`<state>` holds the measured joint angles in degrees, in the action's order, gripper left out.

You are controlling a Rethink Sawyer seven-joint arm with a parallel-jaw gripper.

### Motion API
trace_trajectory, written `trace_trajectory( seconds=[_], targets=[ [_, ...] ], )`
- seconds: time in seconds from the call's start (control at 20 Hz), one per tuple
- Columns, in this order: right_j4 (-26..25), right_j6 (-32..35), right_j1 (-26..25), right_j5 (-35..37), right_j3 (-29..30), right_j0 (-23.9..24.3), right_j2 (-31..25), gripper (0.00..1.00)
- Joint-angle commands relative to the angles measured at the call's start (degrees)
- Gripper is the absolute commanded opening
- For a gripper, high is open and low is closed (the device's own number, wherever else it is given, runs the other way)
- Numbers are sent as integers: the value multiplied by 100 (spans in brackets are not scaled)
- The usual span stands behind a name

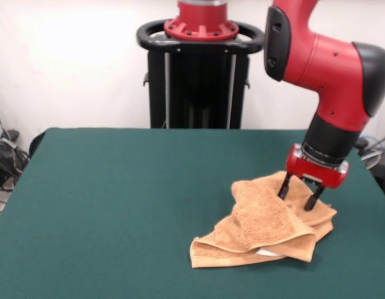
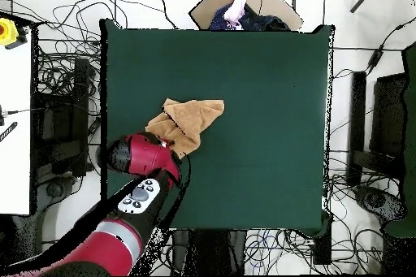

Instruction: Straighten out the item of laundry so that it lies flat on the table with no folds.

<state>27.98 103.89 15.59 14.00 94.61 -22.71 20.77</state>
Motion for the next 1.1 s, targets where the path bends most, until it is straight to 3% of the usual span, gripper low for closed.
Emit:
trace_trajectory(
  seconds=[0.05, 0.85, 1.1],
  targets=[
    [63, 1097, -298, -402, -372, 141, -751, 0],
    [251, 1380, -365, -144, -405, -90, -486, 0],
    [53, 1115, 340, 325, -109, 142, -434, 0]
  ],
)
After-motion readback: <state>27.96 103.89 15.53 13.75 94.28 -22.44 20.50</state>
